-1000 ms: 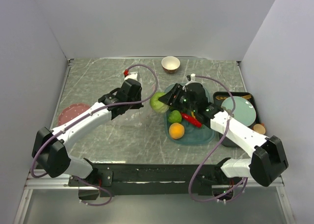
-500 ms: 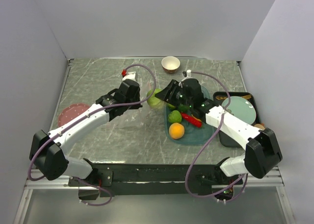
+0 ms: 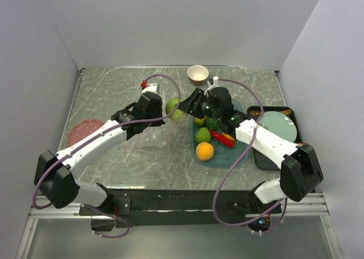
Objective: Place the food in the zip-top bag and seal the zipper
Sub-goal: Place the fake vegetable in the zipper food storage bag.
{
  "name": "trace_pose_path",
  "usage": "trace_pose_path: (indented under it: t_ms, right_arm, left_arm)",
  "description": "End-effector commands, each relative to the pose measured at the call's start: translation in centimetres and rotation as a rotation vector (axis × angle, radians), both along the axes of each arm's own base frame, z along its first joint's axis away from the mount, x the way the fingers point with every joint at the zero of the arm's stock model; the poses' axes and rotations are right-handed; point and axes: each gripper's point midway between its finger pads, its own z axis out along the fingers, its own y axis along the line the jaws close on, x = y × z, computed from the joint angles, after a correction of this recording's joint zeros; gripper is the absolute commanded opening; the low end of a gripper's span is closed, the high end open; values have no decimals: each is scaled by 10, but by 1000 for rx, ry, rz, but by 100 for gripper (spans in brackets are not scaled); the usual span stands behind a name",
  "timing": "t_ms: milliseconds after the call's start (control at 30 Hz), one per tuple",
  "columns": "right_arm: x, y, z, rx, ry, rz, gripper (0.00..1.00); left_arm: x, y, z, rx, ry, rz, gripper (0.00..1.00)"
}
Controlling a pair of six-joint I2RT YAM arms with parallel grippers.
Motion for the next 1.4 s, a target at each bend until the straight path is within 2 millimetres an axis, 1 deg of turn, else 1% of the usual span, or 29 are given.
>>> trace_pose_path:
  t_ms: [0, 133, 200, 333, 500, 567, 600, 633, 667, 700, 733, 767, 800, 833, 867, 900, 967, 1000, 1033, 1100, 1133, 1167, 1200, 1233, 1267, 1300, 1367]
  right_arm:
    - [7, 20, 25, 70, -55, 62, 0]
    - [9, 22, 16, 55, -32, 60, 0]
    - [10, 19, 0, 5, 9, 42, 0]
    - [10, 15, -21, -47, 54, 31, 0]
    - [4, 11, -34, -92, 79, 30, 0]
    - [1, 14, -35, -114, 78, 52, 0]
    - [-2, 17, -33, -114, 68, 70, 0]
    - [-2, 22, -27, -107, 53, 85, 0]
    - [-7, 29, -29, -116, 52, 114, 0]
    - [-6, 35, -21, -114, 38, 129, 0]
    - [-6, 38, -19, -126, 35, 133, 0]
    - [-12, 43, -31, -169, 66, 151, 0]
    - [-6, 46, -23, -180, 48, 131, 0]
    - [-8, 48, -24, -192, 52, 132, 0]
    - [-9, 51, -31, -215, 68, 138, 3]
    - [-8, 54, -28, -215, 61, 135, 6]
    - [-7, 58, -31, -225, 67, 144, 15]
    - [-8, 61, -29, -224, 62, 149, 21]
    - [-8, 61, -29, -225, 63, 152, 33]
    - [-10, 64, -26, -217, 50, 160, 44]
    - [-8, 62, -26, -218, 46, 151, 56]
    - [-10, 62, -20, -208, 34, 149, 59]
    - [-10, 60, -21, -210, 30, 143, 62]
    - [-11, 59, -18, -207, 21, 140, 70]
    - [-9, 54, -12, -208, 7, 117, 76]
    - [-10, 51, -13, -213, 5, 109, 81]
    - [-10, 46, -4, -211, -17, 93, 82]
  left_arm:
    - [0, -4, 21, -67, -38, -5, 1]
    - [0, -3, 24, -72, -44, 4, 1]
    - [0, -1, 27, -71, -54, 11, 1]
    - [2, -1, 31, -67, -66, 10, 1]
    - [6, 6, 32, -51, -73, 49, 1]
    - [8, 4, 38, -74, -92, 57, 1]
    - [7, -1, 40, -92, -92, 31, 1]
    - [8, -5, 42, -105, -97, 19, 1]
    - [9, -8, 48, -118, -104, 11, 1]
    - [10, -11, 47, -123, -91, 7, 1]
    - [10, -13, 48, -129, -88, 4, 1]
    - [10, -16, 50, -139, -90, -5, 1]
    - [10, -17, 53, -151, -96, -11, 1]
    - [9, -19, 52, -160, -95, -22, 1]
    - [8, -19, 55, -166, -101, -26, 1]
    - [7, -19, 56, -170, -108, -27, 1]
    - [7, -17, 56, -165, -109, -23, 1]
    - [6, -15, 55, -160, -108, -18, 1]
    - [5, -13, 52, -151, -98, -14, 1]
    - [4, -10, 52, -149, -99, -3, 1]
    - [3, -9, 50, -148, -100, -1, 1]
    - [3, -8, 50, -149, -100, 5, 1]
    - [2, -8, 52, -153, -105, 5, 1]
    - [2, -7, 52, -152, -106, 7, 1]
    - [2, -5, 52, -152, -109, 13, 1]
    - [2, -5, 54, -153, -110, 13, 1]
    - [2, -5, 54, -149, -112, 14, 1]
